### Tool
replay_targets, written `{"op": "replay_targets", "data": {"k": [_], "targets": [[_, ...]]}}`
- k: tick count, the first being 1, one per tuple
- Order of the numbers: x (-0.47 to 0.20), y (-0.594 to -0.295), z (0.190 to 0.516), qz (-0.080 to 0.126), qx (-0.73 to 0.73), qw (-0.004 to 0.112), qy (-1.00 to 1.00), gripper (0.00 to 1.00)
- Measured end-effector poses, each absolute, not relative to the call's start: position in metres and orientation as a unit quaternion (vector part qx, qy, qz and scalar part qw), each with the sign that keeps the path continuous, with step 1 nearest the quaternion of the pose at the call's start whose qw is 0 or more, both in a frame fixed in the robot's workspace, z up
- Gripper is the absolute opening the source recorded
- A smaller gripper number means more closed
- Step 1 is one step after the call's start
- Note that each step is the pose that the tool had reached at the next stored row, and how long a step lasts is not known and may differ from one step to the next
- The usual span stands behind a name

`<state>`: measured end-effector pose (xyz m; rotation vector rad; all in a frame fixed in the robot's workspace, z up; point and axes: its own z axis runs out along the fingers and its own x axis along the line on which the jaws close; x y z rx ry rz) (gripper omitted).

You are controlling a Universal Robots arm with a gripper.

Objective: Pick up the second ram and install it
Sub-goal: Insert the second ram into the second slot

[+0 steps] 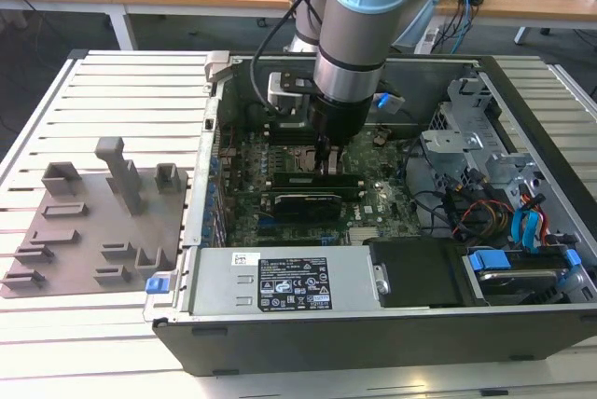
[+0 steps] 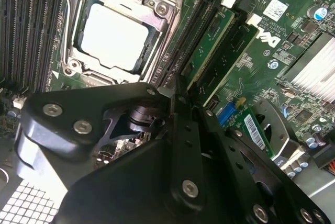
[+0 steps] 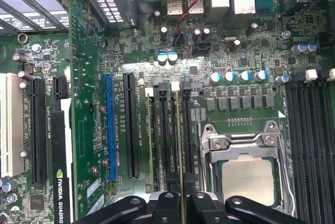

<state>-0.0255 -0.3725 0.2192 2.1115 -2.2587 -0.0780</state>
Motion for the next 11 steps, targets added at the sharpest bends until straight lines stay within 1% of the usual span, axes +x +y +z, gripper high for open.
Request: {"op": "replay_targets", "data": {"k": [6,7,8,9,11], "targets": [[-0.026,-0.373,0.214,-0.025,0.682,0.024,-0.730,0.14],[-0.026,-0.373,0.213,-0.025,0.682,0.024,-0.730,0.22],[-0.026,-0.373,0.213,-0.025,0.682,0.024,-0.730,0.22],[-0.026,-0.373,0.215,-0.025,0.682,0.024,-0.730,0.22],[-0.026,-0.372,0.232,-0.025,0.683,0.024,-0.730,0.22]]}}
